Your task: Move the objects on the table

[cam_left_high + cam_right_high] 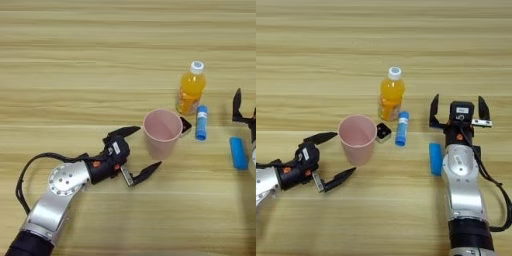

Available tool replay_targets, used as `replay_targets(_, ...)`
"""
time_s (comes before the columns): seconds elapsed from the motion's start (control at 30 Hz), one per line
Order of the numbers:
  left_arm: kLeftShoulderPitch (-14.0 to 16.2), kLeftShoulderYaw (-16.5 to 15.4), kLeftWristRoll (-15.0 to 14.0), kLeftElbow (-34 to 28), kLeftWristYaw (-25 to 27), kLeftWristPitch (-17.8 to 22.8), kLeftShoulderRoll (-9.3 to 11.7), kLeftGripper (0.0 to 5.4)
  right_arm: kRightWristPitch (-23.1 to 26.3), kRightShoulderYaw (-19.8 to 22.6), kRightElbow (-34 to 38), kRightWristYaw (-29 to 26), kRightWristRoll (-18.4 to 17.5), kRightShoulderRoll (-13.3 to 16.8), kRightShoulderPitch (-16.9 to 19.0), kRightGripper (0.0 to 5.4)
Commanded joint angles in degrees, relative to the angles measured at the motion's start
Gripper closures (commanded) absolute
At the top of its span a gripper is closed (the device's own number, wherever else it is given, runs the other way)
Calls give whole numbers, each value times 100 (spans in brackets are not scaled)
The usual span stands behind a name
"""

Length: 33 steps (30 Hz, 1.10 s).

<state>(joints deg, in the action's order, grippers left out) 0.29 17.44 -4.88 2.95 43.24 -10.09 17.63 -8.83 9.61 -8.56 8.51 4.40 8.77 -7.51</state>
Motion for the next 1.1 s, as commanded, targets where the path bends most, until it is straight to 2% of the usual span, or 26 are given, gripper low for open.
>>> replay_targets(0.03,-108,56,84,34,12,-60,14,0,123,-5,128,59,40,-26,-34,1)
replay_targets(0.53,-453,14,176,428,-363,-75,-277,0,180,-35,201,80,71,-72,-19,1)
replay_targets(1.1,-640,189,325,693,-454,-75,-543,0,244,-85,287,127,95,-116,-6,1)
